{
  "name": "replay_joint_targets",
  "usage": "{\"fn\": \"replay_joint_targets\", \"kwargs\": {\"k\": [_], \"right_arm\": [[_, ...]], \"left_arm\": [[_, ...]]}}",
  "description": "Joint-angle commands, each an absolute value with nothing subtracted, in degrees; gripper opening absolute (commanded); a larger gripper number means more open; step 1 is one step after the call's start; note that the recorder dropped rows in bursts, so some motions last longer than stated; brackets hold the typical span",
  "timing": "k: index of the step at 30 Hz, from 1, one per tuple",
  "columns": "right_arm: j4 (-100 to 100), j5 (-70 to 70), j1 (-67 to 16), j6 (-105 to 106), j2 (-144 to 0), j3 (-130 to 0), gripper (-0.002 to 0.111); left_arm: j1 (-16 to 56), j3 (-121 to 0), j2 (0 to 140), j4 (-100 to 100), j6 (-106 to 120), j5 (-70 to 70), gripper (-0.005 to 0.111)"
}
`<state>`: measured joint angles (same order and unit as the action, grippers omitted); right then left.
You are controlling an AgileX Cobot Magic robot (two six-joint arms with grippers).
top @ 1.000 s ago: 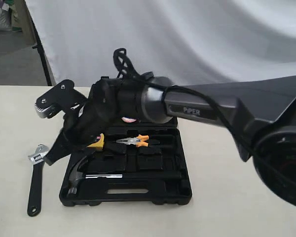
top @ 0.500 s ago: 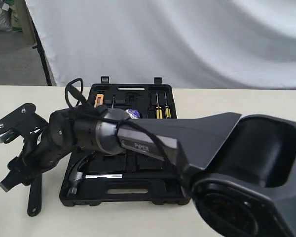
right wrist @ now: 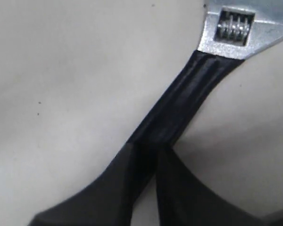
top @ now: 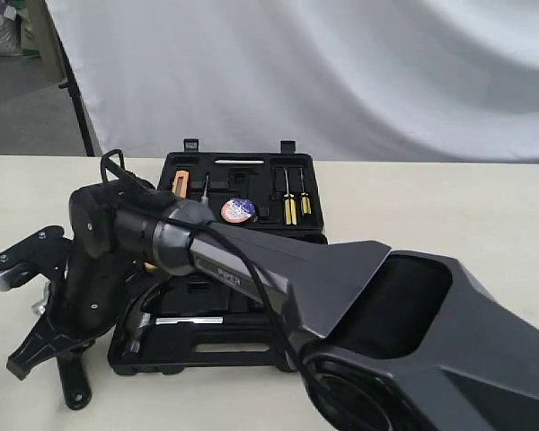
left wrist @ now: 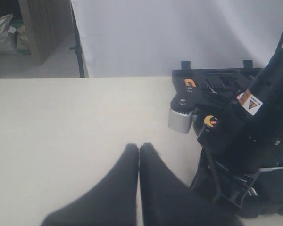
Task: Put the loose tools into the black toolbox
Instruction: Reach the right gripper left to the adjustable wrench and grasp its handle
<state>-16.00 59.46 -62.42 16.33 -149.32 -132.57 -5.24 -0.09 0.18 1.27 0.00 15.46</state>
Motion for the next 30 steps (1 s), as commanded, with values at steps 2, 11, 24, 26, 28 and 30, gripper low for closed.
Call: {"fn": "replay_joint_targets", "kwargs": {"k": [2,11,24,26,28,30], "right_arm": [[-15.26,69.96,-63.54,13.93,-150.02,-132.17,0.004],[-15.71,69.96,-64.19,12.24,-145.99,-131.85,0.004],[-12.07,65.95,-64.19,8.41,-142.85,-131.85,0.074],[-11.97,62.25,-64.19,8.58,-143.97,-131.85,0.075],[-11.97,59.61,-64.19,9.17,-145.09,-131.85,0.074],[-11.97,57.49,-64.19,9.18,-146.03,-131.95,0.074]], "left_arm": [[-4.74,0.0,0.0,1.73,0.0,15.42,0.001],[-4.74,0.0,0.0,1.73,0.0,15.42,0.001],[-4.74,0.0,0.0,1.73,0.0,15.42,0.001],[-4.74,0.0,0.0,1.73,0.0,15.42,0.001],[-4.74,0.0,0.0,1.73,0.0,15.42,0.001],[-4.74,0.0,0.0,1.73,0.0,15.42,0.001]]}}
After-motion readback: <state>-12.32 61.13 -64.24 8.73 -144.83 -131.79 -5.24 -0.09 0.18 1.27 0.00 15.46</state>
